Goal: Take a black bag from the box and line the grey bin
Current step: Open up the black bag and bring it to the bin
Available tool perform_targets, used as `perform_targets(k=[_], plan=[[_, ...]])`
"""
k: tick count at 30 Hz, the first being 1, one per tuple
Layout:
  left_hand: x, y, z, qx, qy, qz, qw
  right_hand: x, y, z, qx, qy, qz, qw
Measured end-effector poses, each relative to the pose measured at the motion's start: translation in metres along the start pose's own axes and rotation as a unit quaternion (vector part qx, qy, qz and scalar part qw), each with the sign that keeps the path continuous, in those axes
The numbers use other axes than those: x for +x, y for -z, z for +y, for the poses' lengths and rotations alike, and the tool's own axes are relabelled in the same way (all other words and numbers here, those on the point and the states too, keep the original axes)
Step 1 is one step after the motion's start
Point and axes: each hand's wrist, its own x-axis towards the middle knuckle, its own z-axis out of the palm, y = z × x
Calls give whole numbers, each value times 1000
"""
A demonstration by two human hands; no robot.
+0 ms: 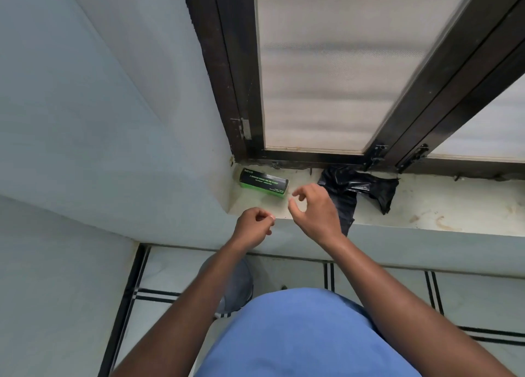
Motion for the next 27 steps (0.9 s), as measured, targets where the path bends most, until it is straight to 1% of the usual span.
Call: perform_targets(k=[1,2,4,5,6,7,8,9,10,11,12,13,14,16,18,20,21,22,24,26,27], plan=[[-1,-3,0,4,1,-10,1000,-9,3,9,-32,-14,11,999],[-2,-6,1,8,4,-19,1000,-17,6,17,-77,-38,1,996],[-3,-12,5,10,10,-45,999,-33,14,36,-186,-88,-63,977],[-3,-14,6,6,9,-55,998,-39,16,42,-226,-96,-98,964],[-5,-17,9,5,7,-66,998,-46,22,46,-236,-100,-118,959],[-5,-18,10,2,5,-73,997,-50,25,48,-212,-103,-133,963],[-6,-21,11,5,4,-80,997,-55,31,47,-145,-116,-145,972],[-6,-23,13,7,3,-83,997,-56,36,43,-31,-141,-158,977],[-7,-23,14,5,3,-87,996,-56,41,37,108,-175,-170,964],[-9,-24,15,-5,3,-95,995,-57,48,31,246,-201,-166,934],[-12,-23,17,-21,0,-105,994,-56,56,23,359,-219,-155,894],[-15,-22,19,-40,-7,-115,992,-55,61,16,438,-234,-140,857],[-17,-20,22,-62,-16,-125,990,-54,66,10,489,-249,-125,826],[-28,-13,32,-110,-18,-143,984,-51,72,-1,551,-272,-105,782],[-38,-4,40,-154,0,-168,974,-48,70,-7,581,-297,-92,752],[-47,7,44,-165,-13,-186,969,-45,67,-12,584,-311,-93,744],[-51,12,44,-163,-31,-181,969,-43,63,-15,587,-313,-95,741],[-55,17,44,-161,-50,-165,972,-42,60,-18,592,-316,-94,736],[-62,23,42,-163,-80,-107,978,-41,56,-26,594,-328,-88,729],[-66,30,39,-165,-80,-47,982,-38,49,-34,572,-341,-90,740],[-68,32,39,-166,-75,-34,983,-38,46,-37,553,-344,-90,753]])
